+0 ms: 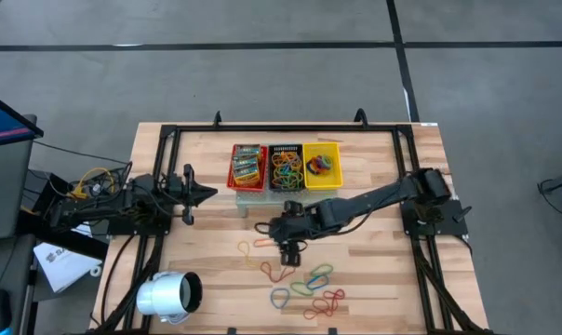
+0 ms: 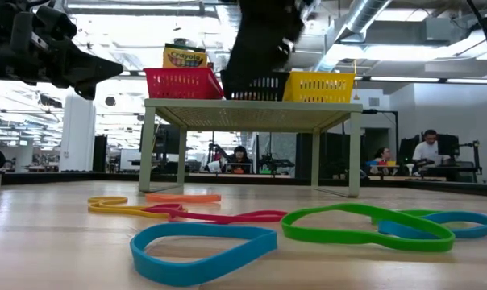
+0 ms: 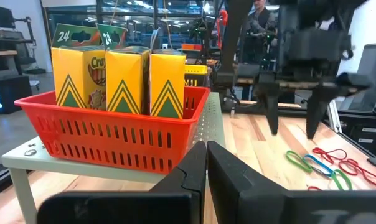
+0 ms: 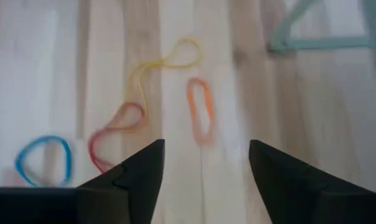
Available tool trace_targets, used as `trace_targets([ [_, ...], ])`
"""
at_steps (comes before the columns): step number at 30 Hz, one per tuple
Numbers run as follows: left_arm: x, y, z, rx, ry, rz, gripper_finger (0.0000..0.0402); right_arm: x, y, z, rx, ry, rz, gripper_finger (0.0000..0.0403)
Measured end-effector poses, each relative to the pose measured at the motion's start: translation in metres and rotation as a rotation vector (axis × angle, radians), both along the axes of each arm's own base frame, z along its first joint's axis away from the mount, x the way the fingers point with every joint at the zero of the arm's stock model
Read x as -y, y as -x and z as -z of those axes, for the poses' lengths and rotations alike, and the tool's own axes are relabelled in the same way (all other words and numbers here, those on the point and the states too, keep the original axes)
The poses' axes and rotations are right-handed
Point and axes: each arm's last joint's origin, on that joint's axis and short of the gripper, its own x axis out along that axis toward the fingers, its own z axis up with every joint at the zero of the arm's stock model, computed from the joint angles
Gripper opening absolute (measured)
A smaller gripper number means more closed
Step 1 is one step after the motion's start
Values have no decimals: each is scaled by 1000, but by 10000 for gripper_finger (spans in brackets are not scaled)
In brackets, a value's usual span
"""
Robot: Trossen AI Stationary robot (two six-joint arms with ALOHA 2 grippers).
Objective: Pick & Place Office Desk Supplies
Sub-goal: Put the orange rubber band into the black bin on the shelf
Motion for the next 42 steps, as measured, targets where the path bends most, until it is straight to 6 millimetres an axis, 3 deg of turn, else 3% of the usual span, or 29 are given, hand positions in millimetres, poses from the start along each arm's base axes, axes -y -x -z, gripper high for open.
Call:
trace_targets([
  [13, 0, 0, 0, -1, 0, 0, 8, -4, -50, 75, -211, 16, -74, 244],
  [21, 0, 0, 0, -1, 0, 0, 8, 6, -61, 91, -301, 22, -69, 244],
  [31, 0, 0, 0, -1, 0, 0, 8, 10, -63, 92, -298, 24, -82, 226],
  [38, 0, 0, 0, -1, 0, 0, 8, 8, -67, 121, -358, 7, -94, 205],
  [42, 0, 0, 0, -2, 0, 0, 8, 10, -67, 124, -368, 5, -92, 195],
])
